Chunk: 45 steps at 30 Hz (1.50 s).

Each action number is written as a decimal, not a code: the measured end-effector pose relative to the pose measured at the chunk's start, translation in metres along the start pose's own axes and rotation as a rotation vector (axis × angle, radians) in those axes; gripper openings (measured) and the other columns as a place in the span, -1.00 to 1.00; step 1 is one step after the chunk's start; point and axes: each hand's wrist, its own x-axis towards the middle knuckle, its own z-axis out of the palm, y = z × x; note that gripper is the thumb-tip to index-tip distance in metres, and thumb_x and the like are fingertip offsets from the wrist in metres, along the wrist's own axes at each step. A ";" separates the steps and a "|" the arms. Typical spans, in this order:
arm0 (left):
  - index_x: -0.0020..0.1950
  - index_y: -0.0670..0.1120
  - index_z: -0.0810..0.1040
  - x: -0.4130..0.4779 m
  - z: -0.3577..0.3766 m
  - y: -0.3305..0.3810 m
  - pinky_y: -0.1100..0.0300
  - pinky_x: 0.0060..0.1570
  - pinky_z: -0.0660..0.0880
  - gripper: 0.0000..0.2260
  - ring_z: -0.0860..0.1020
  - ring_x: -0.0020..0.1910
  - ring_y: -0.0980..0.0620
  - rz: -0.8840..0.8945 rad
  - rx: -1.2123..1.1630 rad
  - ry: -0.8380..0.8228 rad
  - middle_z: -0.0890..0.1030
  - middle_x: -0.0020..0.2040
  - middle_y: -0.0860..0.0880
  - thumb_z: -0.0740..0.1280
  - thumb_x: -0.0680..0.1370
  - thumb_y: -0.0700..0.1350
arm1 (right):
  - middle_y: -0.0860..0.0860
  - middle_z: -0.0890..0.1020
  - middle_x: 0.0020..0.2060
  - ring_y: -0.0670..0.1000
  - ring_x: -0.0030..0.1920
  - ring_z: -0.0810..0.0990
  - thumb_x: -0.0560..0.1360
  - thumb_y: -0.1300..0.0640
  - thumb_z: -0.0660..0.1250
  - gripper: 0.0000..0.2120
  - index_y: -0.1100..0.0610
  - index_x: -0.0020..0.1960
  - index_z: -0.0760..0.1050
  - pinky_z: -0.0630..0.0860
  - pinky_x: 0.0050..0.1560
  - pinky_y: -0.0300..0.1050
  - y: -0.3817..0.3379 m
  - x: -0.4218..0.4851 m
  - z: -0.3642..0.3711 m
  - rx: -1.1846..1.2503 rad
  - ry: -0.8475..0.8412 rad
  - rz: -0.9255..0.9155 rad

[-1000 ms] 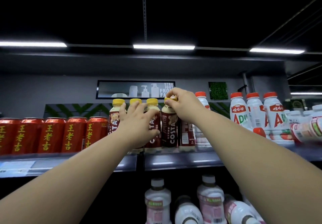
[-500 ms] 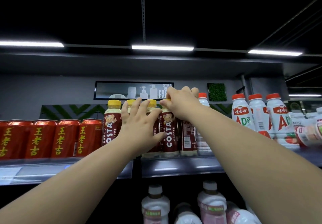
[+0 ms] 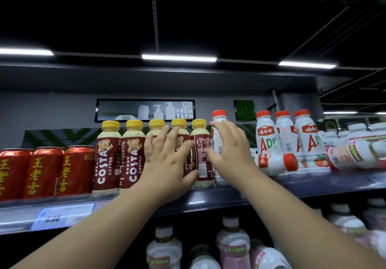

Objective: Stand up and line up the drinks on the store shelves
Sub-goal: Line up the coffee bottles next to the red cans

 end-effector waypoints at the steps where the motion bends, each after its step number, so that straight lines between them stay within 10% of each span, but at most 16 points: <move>1: 0.44 0.17 0.30 -0.002 0.003 0.005 -0.26 0.47 -0.25 -0.35 -0.06 0.58 -0.17 0.006 -0.001 -0.013 0.14 0.58 -0.14 0.16 0.40 0.39 | 0.00 0.37 0.40 0.09 0.39 0.30 0.46 0.03 0.45 -0.38 -0.04 0.46 0.32 0.28 0.42 0.12 0.004 -0.007 0.002 0.007 0.006 0.035; 9: 0.43 0.15 0.31 0.003 0.014 0.035 -0.25 0.48 -0.23 -0.34 0.02 0.57 -0.21 -0.012 -0.015 0.009 0.21 0.55 -0.16 0.14 0.37 0.37 | 0.04 0.27 0.41 0.11 0.27 0.45 0.52 -0.06 0.38 -0.17 -0.08 0.59 -0.08 0.50 0.19 0.06 0.024 -0.019 0.007 -0.070 -0.180 0.258; 15: 0.51 0.18 0.21 -0.003 0.011 0.028 -0.25 0.45 -0.34 -0.33 -0.17 0.58 -0.17 0.007 0.017 -0.032 0.01 0.61 -0.12 0.10 0.42 0.36 | 0.06 0.33 0.29 0.11 0.15 0.50 0.53 -0.02 0.35 -0.18 -0.08 0.60 -0.11 0.52 0.10 0.03 0.026 -0.018 -0.001 -0.071 -0.208 0.279; 20: 0.36 0.15 0.44 -0.007 0.011 0.009 -0.33 0.46 -0.14 -0.44 0.05 0.56 -0.23 0.051 0.042 -0.012 0.24 0.55 -0.15 0.22 0.40 0.32 | 0.08 0.34 0.29 0.14 0.11 0.52 0.52 0.01 0.37 -0.17 -0.09 0.59 -0.08 0.39 -0.07 -0.08 0.024 -0.016 -0.001 -0.150 -0.210 0.309; 29: 0.33 0.13 0.52 -0.023 0.015 -0.008 -0.33 0.45 -0.03 -0.46 0.20 0.52 -0.27 0.031 0.050 0.057 0.35 0.50 -0.19 0.19 0.40 0.28 | 0.08 0.34 0.41 0.11 0.37 0.32 0.50 0.04 0.35 -0.35 0.06 0.53 0.22 0.34 0.40 0.10 -0.009 -0.032 0.014 -0.101 0.031 0.115; 45: 0.19 0.17 0.60 -0.031 0.024 0.006 -0.36 0.44 0.01 -0.65 0.19 0.52 -0.34 -0.014 0.095 0.141 0.33 0.52 -0.20 0.15 0.49 0.12 | 0.09 0.35 0.41 0.18 0.29 0.46 0.55 0.05 0.28 -0.19 -0.02 0.61 -0.17 0.44 0.23 0.07 -0.029 -0.025 0.043 0.164 -0.221 0.350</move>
